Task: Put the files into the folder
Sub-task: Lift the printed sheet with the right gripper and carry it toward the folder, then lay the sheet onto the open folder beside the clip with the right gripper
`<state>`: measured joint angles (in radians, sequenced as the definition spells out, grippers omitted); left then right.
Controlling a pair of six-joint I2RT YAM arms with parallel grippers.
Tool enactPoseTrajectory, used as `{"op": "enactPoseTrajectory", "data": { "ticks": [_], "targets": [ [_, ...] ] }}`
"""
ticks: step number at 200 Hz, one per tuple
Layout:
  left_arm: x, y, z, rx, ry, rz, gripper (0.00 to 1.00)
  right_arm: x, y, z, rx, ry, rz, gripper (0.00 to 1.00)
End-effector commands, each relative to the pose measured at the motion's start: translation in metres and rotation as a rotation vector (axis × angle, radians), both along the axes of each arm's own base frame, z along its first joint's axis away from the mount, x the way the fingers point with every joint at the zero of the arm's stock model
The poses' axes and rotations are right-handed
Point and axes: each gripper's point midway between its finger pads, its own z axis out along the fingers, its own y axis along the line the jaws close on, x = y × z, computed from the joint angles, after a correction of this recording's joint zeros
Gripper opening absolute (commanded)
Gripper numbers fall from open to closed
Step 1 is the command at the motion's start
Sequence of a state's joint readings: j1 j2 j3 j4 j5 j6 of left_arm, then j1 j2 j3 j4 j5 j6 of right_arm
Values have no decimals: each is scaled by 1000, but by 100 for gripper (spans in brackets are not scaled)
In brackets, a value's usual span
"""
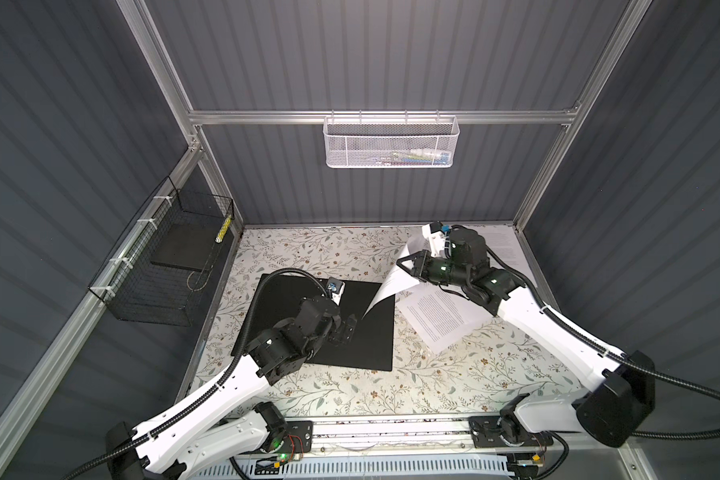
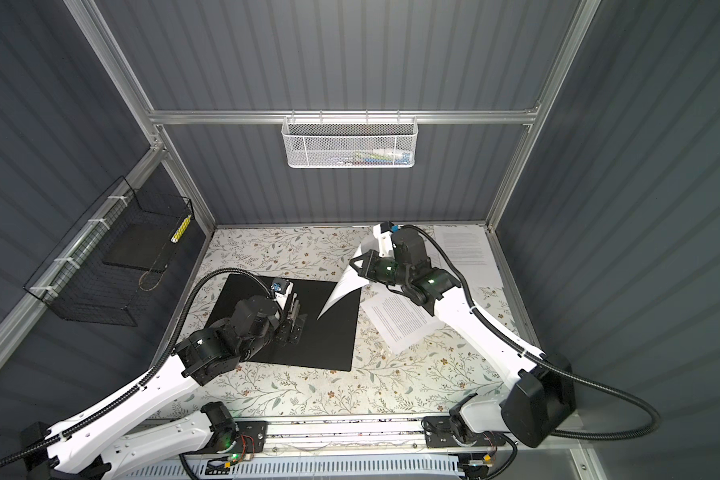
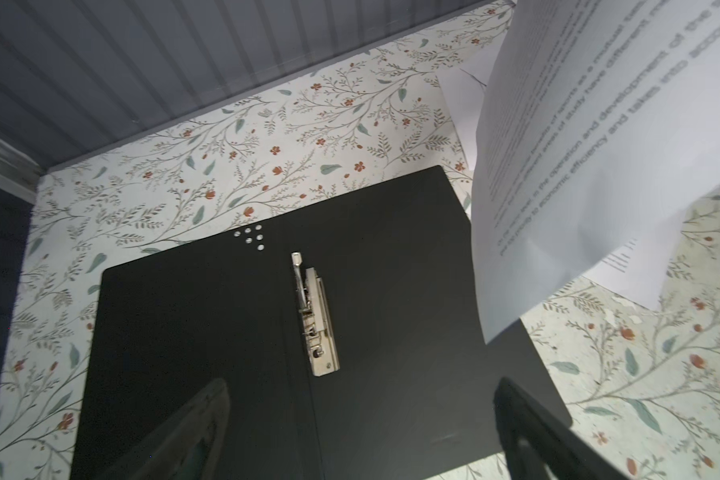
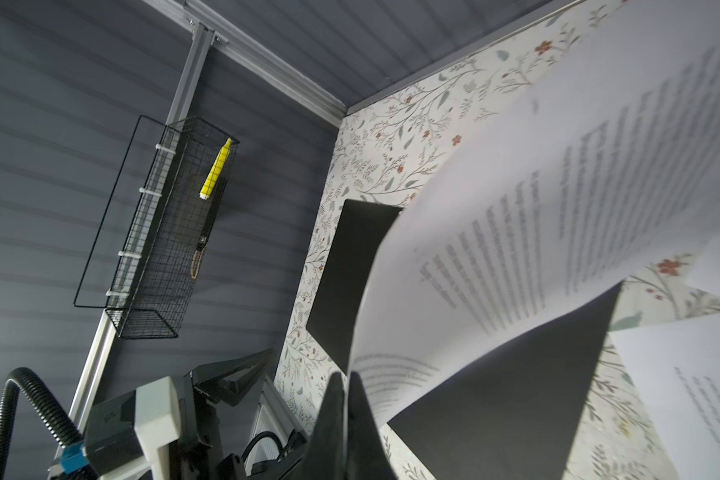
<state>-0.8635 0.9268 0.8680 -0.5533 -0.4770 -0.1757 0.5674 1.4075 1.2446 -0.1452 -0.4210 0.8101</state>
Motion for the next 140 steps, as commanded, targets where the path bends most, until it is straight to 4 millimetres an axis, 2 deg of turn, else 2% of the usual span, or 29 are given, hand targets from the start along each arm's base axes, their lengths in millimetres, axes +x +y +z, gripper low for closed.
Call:
{"op": "enactPoseTrajectory", "data": {
  "ticks": [1, 37, 54, 67, 89, 92, 116, 129, 140],
  "targets": [
    [6, 15, 11, 27, -66, 65, 100, 2, 24, 27, 68, -46, 72, 0],
    [11, 32, 19, -21, -86, 136, 100, 9, 42, 27, 128, -59, 103, 0],
    [12, 33, 18, -34, -77, 134, 100, 12, 42, 5, 116, -42, 91, 0],
    [13, 31, 15, -41, -62, 128, 100, 15, 40, -27, 87, 4, 67, 0],
    [14, 28, 11, -46, -38, 116, 100, 12, 35, -98, 17, 131, 21, 0],
    [13, 27, 11, -46, -36, 113, 100, 11, 31, -112, -3, 154, 2, 0],
    [13, 25, 10, -53, -29, 103, 100, 0, 8, -190, -104, 274, -124, 0],
    [13, 24, 10, -58, -26, 99, 100, -11, 3, -220, -135, 318, -162, 0],
    [12, 22, 9, -63, -20, 90, 100, -20, 0, -236, -173, 339, -195, 0]
  ]
}}
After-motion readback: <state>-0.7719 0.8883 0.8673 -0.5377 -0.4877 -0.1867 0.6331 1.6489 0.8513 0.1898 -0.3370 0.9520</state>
